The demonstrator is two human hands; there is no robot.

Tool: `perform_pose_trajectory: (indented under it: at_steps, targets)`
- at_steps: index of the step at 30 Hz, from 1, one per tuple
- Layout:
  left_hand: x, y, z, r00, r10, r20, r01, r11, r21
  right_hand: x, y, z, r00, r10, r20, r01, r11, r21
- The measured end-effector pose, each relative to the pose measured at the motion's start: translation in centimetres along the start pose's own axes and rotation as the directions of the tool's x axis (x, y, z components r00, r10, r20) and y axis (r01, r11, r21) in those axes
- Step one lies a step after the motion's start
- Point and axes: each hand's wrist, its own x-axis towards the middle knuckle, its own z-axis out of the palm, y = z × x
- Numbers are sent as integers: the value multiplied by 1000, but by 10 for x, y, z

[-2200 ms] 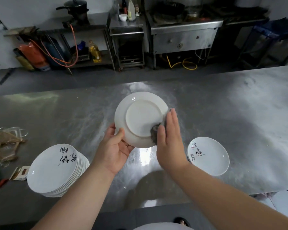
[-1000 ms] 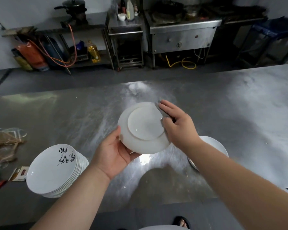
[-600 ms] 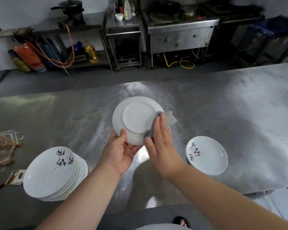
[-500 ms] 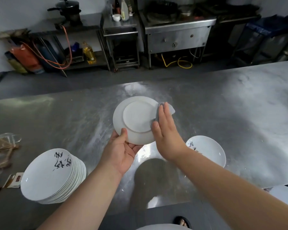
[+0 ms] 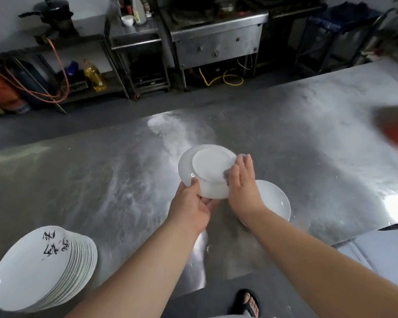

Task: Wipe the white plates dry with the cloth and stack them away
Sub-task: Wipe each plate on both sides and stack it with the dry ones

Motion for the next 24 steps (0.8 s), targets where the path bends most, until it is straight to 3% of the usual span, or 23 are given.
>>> perform_pose_trajectory:
  at_steps: [2, 4, 8, 10, 13, 15, 17, 20, 22, 24]
  targets:
    - [1, -11, 5, 998, -49, 46, 48, 999, 20, 29, 15, -38, 987, 155, -37, -156, 987, -35]
    - [2, -19, 6, 992, -108, 63, 103, 991, 84, 44, 31, -81, 958, 285, 16, -278, 945, -171]
    - [13, -29, 2, 962, -258, 86, 230, 941, 250, 40, 61, -135, 885, 386, 259, -280, 888, -366]
    - [25, -39, 2, 949, -308, 61, 258, 876, 409, 32, 80, -153, 818, 460, 344, -372, 881, -293]
    - [43, -59, 12, 931, -365, -11, 277, 685, 674, 25, 110, -168, 738, 571, 360, -567, 814, -128]
    - [50, -70, 27, 894, -446, -50, 332, 583, 741, 25, 123, -175, 716, 596, 364, -609, 788, -91]
    - [62, -78, 35, 863, -501, -63, 404, 611, 681, 30, 138, -179, 744, 568, 352, -570, 815, -110]
    - [82, -87, 42, 880, -472, -50, 442, 776, 450, 37, 144, -191, 755, 560, 340, -595, 804, -4]
    - [87, -93, 48, 909, -414, -34, 393, 829, 399, 39, 144, -195, 768, 548, 332, -591, 806, 34]
    - [91, -101, 56, 965, -260, -29, 236, 817, 526, 39, 145, -191, 818, 470, 330, -482, 875, -50]
